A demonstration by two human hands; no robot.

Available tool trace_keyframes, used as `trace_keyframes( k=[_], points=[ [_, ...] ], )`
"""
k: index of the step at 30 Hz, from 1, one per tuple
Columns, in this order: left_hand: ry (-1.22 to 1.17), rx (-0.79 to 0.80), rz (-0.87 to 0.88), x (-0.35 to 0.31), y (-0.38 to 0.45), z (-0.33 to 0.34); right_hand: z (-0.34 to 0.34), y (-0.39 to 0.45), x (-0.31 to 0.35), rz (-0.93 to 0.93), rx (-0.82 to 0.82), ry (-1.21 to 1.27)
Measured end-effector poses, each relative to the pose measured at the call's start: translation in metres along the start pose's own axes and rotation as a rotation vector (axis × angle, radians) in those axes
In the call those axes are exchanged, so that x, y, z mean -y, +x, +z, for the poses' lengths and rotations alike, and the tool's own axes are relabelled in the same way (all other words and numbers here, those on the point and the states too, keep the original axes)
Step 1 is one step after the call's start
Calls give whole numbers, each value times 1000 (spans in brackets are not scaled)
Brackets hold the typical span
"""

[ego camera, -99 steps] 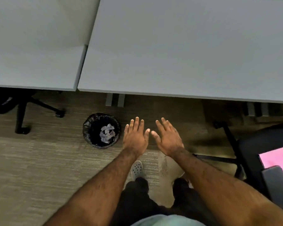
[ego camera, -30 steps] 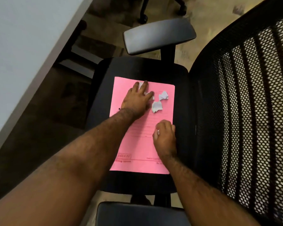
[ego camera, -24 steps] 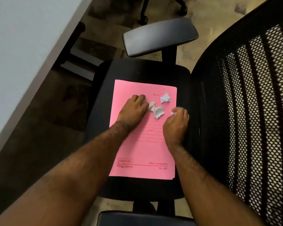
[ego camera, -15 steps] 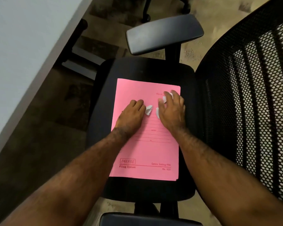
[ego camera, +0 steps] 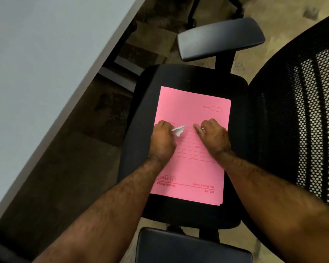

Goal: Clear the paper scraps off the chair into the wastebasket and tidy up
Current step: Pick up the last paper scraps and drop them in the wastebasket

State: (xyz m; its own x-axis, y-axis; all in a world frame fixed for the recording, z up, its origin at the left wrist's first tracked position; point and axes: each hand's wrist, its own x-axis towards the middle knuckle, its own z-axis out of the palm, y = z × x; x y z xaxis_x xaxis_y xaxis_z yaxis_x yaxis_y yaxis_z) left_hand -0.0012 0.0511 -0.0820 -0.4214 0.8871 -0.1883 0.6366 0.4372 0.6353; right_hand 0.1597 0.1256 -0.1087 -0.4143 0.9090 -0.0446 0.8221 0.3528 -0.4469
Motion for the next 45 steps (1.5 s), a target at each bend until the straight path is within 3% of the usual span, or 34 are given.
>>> trace_keyframes(
  k=[4, 10, 15, 25, 29, 37, 45],
  points=[
    [-48, -57, -139, 11, -25, -28, -6, -11, 43, 32, 14, 183],
    [-206, -267, -285, 37, -95, -83, -5, -49, 144, 95, -55, 563],
    [-267, -467, -400, 75, -171, -134, 4, -102, 232, 13, 148, 529],
    [-307, -723, -645, 200, -382, -196, 76, -295, 372, -360, 535, 431],
    [-339, -792, -757, 247, -473, -194, 120, -368, 401, -362, 637, 427],
    [-385, -921, -1239, 381, -684, -146, 246, -543, 464, -524, 909, 381],
    [-418, -932, -1517, 502, -773, -82, 384, -650, 488, -598, 1082, 224]
  ],
)
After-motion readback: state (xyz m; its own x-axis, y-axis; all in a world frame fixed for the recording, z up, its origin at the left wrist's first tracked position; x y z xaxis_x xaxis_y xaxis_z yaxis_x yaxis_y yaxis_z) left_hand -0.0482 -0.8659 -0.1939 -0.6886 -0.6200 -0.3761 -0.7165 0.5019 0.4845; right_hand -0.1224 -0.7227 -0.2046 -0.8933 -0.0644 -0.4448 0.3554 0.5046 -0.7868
